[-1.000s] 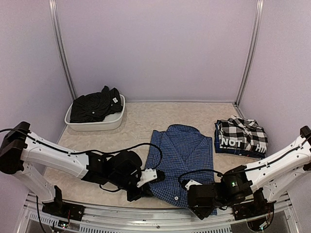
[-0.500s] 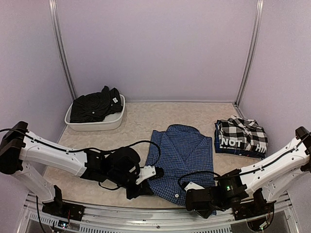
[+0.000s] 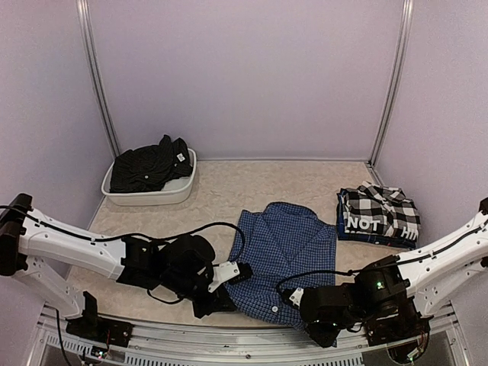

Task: Fold and stack the long sleeve shirts
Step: Fold the 2/3-rectangle-folded shirt at the center of the board.

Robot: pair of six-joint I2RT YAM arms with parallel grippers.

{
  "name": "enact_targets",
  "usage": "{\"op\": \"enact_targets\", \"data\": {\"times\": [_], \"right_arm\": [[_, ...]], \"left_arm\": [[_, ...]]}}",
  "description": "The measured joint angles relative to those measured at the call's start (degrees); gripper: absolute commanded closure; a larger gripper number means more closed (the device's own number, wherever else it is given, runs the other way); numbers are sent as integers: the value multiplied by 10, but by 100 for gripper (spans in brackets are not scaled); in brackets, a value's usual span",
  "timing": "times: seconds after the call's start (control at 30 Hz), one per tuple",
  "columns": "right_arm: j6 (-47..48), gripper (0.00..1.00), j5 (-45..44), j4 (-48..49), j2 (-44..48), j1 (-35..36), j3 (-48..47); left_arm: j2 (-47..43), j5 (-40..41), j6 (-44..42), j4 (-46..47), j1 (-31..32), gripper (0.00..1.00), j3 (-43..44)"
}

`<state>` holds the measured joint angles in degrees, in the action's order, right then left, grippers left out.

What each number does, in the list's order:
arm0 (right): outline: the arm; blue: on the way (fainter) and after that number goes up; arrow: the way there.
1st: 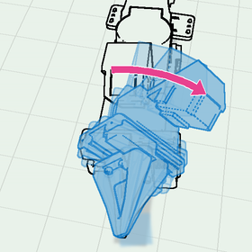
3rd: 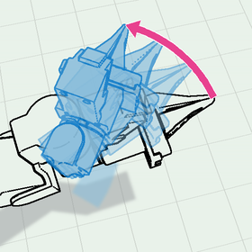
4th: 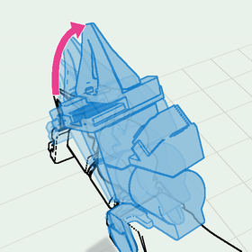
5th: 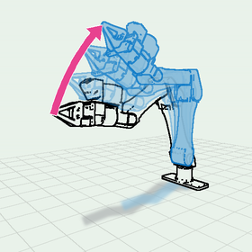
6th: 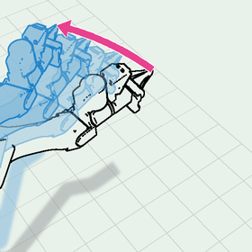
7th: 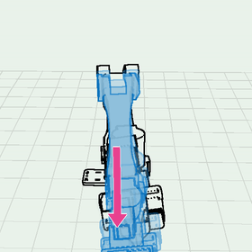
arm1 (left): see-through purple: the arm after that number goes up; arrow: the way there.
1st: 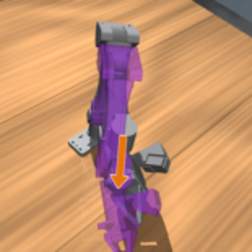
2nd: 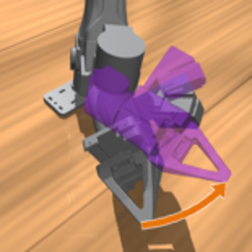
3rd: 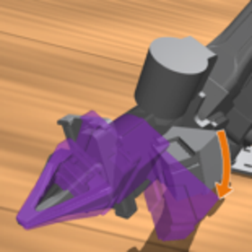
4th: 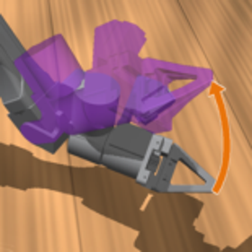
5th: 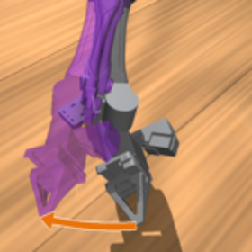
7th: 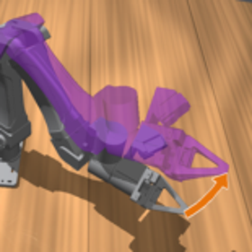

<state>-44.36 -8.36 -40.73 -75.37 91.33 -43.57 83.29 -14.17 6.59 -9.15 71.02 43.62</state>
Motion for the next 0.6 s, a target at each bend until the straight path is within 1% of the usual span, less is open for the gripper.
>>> {"op": "enact_targets", "data": {"times": [0.17, 0.27, 0.43, 0.6], "right_arm": [[2, 100, 66, 15, 51, 0, 0], [2, 100, 94, 29, 88, 0, 0], [10, 100, 124, 43, 138, -17, 0], [29, 100, 157, 47, 174, -73, 0]], "left_arm": [[-23, -2, 60, -33, 32, 100, -23], [-55, -14, 88, -56, 37, 100, -26], [-113, -43, 102, -90, 9, 100, 8], [-101, -77, 87, -118, -46, 100, 77]]}}
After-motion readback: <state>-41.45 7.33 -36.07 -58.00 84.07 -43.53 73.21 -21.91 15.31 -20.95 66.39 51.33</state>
